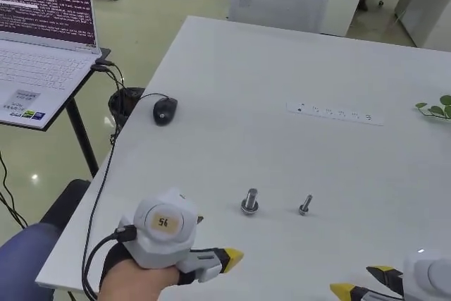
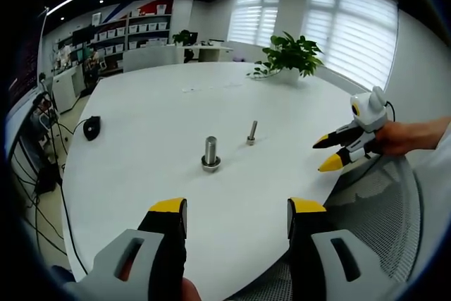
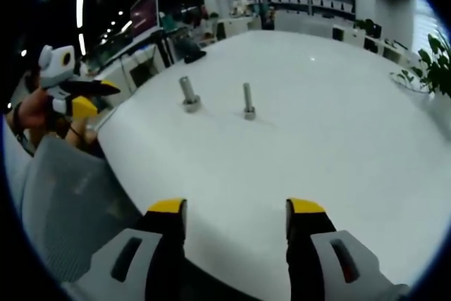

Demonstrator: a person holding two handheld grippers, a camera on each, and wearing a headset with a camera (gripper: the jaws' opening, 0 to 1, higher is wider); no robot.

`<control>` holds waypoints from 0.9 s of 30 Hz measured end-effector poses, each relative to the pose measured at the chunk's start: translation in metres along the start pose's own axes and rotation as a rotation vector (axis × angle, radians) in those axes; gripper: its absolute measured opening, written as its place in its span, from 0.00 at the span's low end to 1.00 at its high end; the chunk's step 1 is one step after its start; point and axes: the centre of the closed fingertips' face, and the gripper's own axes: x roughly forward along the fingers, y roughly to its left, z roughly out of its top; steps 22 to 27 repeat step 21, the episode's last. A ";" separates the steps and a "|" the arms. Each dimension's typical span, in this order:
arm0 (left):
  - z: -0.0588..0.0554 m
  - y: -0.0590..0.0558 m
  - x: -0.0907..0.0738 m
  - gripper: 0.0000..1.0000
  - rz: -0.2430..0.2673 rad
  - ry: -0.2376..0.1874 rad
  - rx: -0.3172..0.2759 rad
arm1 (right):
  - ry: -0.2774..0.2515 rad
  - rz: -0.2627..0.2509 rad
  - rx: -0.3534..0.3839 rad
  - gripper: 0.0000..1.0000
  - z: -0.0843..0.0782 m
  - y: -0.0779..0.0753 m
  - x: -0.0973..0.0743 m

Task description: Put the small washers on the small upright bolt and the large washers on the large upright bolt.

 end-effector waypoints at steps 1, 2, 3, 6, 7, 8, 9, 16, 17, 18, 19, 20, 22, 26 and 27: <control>0.000 0.000 0.000 0.57 0.000 0.000 0.001 | 0.001 0.000 0.000 0.58 0.000 0.000 0.000; 0.000 0.000 0.000 0.57 0.000 0.001 0.001 | 0.003 0.000 -0.001 0.58 -0.001 0.000 0.000; -0.001 0.000 0.000 0.57 0.000 0.000 -0.001 | 0.003 0.001 -0.002 0.59 -0.001 0.000 0.000; -0.002 0.001 -0.001 0.57 0.001 0.001 -0.002 | 0.007 0.002 -0.004 0.59 -0.002 0.001 0.000; -0.002 0.001 -0.001 0.57 0.001 0.001 -0.002 | 0.011 0.002 -0.007 0.59 -0.002 0.001 0.000; -0.002 0.001 -0.001 0.57 0.000 0.001 -0.002 | 0.014 0.002 -0.011 0.59 -0.003 0.001 0.001; -0.002 0.001 -0.001 0.57 0.001 0.001 -0.003 | 0.015 0.004 -0.011 0.59 -0.003 0.002 0.001; -0.003 0.001 -0.001 0.57 0.000 0.002 -0.004 | 0.019 0.004 -0.014 0.60 -0.004 0.002 0.001; -0.003 0.001 0.000 0.57 0.000 0.001 -0.004 | 0.019 0.004 -0.014 0.60 -0.004 0.002 0.001; -0.003 0.002 0.000 0.57 0.000 0.002 -0.004 | 0.018 0.004 -0.013 0.60 -0.004 0.002 0.001; -0.003 0.001 0.000 0.57 0.000 0.004 -0.002 | 0.018 0.004 -0.013 0.60 -0.004 0.003 0.001; -0.004 0.001 0.000 0.57 -0.001 0.004 -0.002 | 0.021 0.005 -0.016 0.60 -0.005 0.003 0.000; -0.004 0.001 0.000 0.57 -0.002 0.005 -0.001 | 0.024 0.007 -0.019 0.60 -0.005 0.003 0.000; -0.004 0.001 0.000 0.57 -0.002 0.005 -0.001 | 0.024 0.007 -0.019 0.60 -0.005 0.003 0.000; -0.004 0.001 0.000 0.57 -0.002 0.005 -0.001 | 0.024 0.007 -0.019 0.60 -0.005 0.003 0.000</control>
